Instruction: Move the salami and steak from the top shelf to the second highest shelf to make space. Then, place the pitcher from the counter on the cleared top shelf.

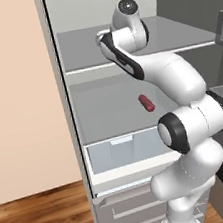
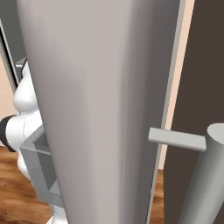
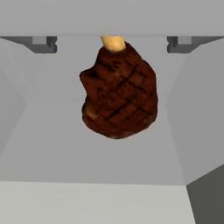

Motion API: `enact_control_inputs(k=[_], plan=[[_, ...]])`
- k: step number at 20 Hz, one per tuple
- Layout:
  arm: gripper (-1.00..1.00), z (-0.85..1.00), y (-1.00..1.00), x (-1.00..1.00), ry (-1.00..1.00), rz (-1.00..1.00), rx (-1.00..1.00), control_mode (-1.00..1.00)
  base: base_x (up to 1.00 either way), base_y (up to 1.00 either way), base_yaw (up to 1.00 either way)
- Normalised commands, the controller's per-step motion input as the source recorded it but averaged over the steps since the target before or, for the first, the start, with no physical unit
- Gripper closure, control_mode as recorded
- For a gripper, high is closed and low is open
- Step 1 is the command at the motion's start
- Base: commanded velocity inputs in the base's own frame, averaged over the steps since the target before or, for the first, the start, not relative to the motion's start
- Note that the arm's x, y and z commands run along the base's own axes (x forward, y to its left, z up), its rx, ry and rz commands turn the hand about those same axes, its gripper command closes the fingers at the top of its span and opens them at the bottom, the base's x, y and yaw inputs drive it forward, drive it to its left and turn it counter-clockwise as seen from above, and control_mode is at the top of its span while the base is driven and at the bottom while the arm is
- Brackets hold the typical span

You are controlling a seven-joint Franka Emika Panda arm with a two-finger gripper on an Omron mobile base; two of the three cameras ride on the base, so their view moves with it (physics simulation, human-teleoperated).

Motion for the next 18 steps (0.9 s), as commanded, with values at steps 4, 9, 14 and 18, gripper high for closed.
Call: enact_control_inputs(k=[4, 9, 14, 18], plan=[[-1.0, 0.0, 0.07, 0.57, 0.0, 0.0, 0.0, -1.0, 0.0, 0.0, 0.0], [1.0, -0.1, 0.0, 0.4, 0.0, 0.0, 0.0, -1.0, 0.0, 0.0, 0.0], [1.0, -0.26, 0.0, 0.19, 0.0, 0.0, 0.0, -1.0, 0.0, 0.0, 0.0], [1.0, -0.56, 0.0, 0.0, -0.01, 0.0, 0.0, -1.0, 0.0, 0.0, 0.0]])
